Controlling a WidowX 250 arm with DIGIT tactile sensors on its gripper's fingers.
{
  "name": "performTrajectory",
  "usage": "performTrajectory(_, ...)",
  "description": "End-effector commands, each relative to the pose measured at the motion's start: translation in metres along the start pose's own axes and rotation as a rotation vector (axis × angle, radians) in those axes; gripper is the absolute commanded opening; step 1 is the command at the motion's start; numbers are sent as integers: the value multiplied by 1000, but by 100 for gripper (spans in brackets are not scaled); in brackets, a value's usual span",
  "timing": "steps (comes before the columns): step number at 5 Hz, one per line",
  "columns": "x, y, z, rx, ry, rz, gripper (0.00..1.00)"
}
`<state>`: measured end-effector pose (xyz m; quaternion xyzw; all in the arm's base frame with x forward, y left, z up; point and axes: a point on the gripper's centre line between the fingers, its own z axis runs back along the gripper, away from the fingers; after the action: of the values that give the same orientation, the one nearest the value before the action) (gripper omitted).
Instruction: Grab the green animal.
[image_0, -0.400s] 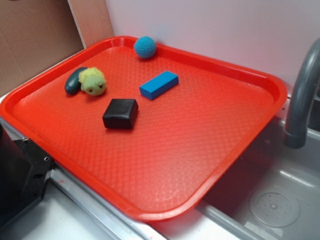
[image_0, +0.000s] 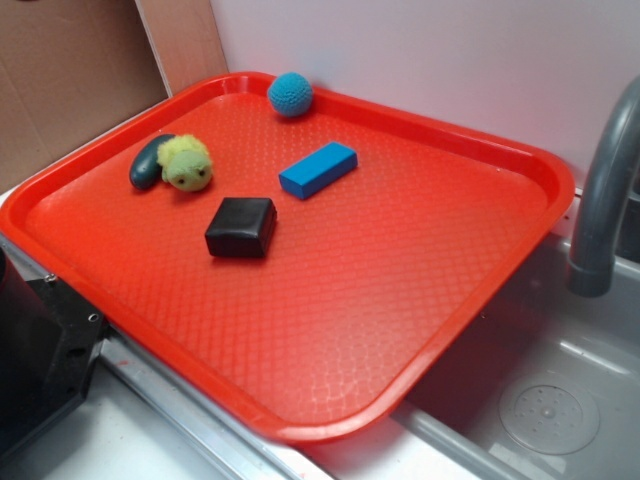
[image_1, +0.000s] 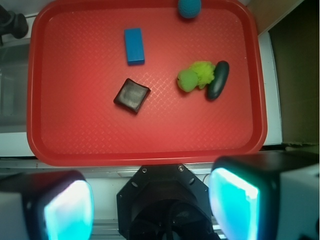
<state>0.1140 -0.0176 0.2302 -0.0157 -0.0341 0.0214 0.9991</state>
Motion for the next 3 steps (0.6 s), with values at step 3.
performTrajectory(3, 73, 35, -92, -43, -50, 843, 100)
